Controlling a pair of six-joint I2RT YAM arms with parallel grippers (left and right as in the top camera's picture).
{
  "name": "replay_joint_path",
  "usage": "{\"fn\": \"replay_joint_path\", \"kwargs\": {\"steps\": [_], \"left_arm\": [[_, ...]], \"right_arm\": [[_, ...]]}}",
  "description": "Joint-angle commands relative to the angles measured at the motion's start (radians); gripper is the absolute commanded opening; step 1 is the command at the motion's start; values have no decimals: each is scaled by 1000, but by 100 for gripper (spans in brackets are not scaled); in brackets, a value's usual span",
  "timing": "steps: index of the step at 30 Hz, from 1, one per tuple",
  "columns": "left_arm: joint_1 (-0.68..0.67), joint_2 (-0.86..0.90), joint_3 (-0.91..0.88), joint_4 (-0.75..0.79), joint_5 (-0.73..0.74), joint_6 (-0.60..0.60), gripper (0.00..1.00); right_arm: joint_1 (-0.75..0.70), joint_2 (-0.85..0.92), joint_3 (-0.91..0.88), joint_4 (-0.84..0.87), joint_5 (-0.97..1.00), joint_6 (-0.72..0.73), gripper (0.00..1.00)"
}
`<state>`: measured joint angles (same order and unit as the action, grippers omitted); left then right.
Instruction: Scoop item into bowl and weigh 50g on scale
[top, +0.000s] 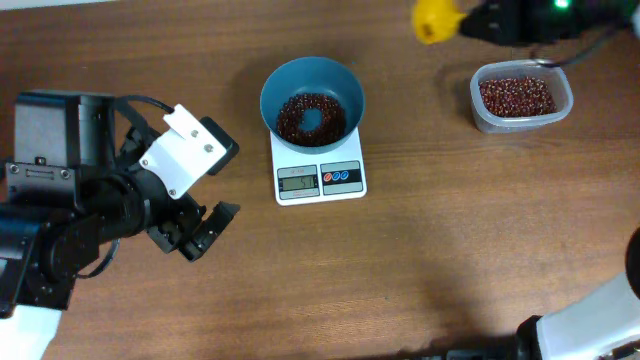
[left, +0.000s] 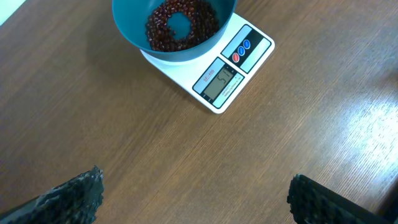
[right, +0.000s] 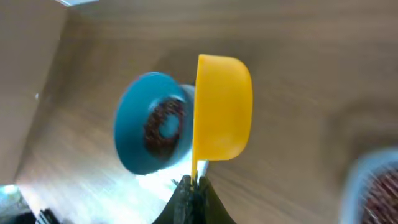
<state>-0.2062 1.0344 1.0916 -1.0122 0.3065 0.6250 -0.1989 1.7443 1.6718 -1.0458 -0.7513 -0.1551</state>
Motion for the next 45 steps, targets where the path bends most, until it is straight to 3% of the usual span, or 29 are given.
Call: {"fn": "replay_joint_path", "kwargs": {"steps": [1, 4, 7, 15, 25, 29, 33, 38, 45], "left_arm": [[5, 0, 18, 0, 1, 12, 99], [5, 0, 18, 0, 1, 12, 99], [5, 0, 18, 0, 1, 12, 99], [5, 0, 18, 0, 1, 12, 99], [5, 0, 18, 0, 1, 12, 99], [5, 0, 18, 0, 1, 12, 99], [5, 0, 18, 0, 1, 12, 99], [5, 0, 18, 0, 1, 12, 99], [5, 0, 18, 0, 1, 12, 99]], "right_arm": [[-103, -12, 12, -76, 63, -77, 5], [-183, -12, 12, -148, 332, -77, 5], [-154, -12, 11, -148, 631, -76, 4], [41, -3, 11, -141, 937, -73, 4], [82, -4, 12, -130, 970, -66, 4], [110, -6, 16, 8, 348, -27, 4], [217, -6, 16, 140, 63, -19, 4], [429, 38, 15, 155, 281, -21, 5], [602, 157, 15, 134, 482, -85, 5]]}}
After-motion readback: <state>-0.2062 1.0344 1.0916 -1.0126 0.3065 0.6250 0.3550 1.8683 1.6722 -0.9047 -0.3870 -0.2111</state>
